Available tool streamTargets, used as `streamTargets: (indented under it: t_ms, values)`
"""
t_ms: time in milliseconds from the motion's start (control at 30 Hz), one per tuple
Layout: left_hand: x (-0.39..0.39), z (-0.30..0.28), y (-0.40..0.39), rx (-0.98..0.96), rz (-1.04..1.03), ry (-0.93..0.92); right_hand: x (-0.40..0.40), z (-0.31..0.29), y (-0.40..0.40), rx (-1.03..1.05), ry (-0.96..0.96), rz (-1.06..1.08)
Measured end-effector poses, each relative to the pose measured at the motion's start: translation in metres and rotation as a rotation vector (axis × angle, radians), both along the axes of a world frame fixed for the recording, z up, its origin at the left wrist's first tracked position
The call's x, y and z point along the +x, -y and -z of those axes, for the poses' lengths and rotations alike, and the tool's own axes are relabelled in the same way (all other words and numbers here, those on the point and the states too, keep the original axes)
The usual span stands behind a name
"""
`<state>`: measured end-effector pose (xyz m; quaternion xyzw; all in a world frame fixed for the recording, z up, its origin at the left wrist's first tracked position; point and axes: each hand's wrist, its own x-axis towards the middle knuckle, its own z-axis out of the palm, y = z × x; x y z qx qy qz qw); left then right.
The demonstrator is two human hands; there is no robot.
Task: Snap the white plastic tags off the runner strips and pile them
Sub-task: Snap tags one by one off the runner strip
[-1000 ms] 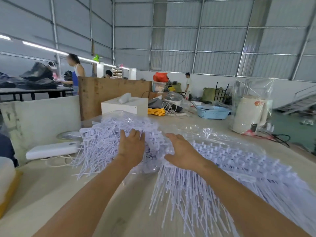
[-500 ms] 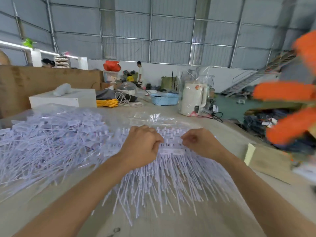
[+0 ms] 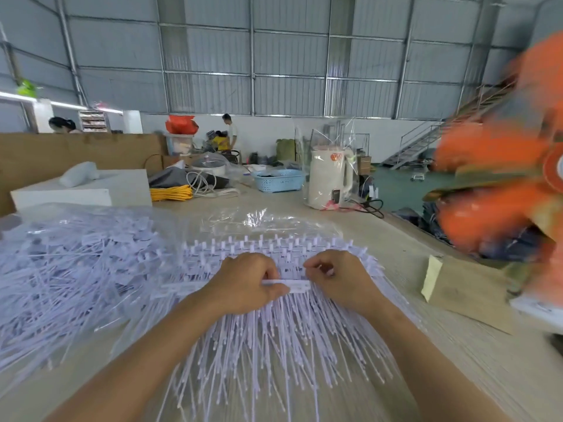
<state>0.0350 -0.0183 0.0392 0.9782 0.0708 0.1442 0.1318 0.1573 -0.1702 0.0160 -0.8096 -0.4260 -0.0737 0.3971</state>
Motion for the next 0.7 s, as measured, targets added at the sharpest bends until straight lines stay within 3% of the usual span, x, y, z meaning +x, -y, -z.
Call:
streamTargets:
  t_ms: [67, 167, 233, 333, 433, 567, 700]
  values:
    - [0.003, -0.004, 0.002, -0.103, 0.041, 0.042, -0.003, -0.003, 0.000, 0.050, 0.003, -0.015]
    - [0.007, -0.010, 0.004, -0.186, 0.065, 0.109, -0.014, -0.011, 0.003, 0.227, -0.330, -0.123]
    - [0.008, -0.010, 0.007, -0.165, 0.065, 0.120, -0.021, -0.016, 0.005, 0.213, -0.443, -0.203]
    - [0.008, -0.008, 0.012, -0.128, 0.054, 0.182, -0.029, -0.017, 0.005, 0.174, -0.400, -0.270]
    - [0.005, -0.012, 0.014, -0.121, 0.024, 0.270, -0.028, -0.020, 0.007, 0.292, -0.406, -0.294]
    - [0.004, -0.018, 0.014, -0.005, -0.040, 0.229, -0.028, -0.021, 0.005, 0.371, -0.391, -0.271]
    - [0.004, -0.018, 0.012, -0.296, -0.007, 0.193, -0.029, -0.019, 0.003, 0.345, -0.390, -0.254]
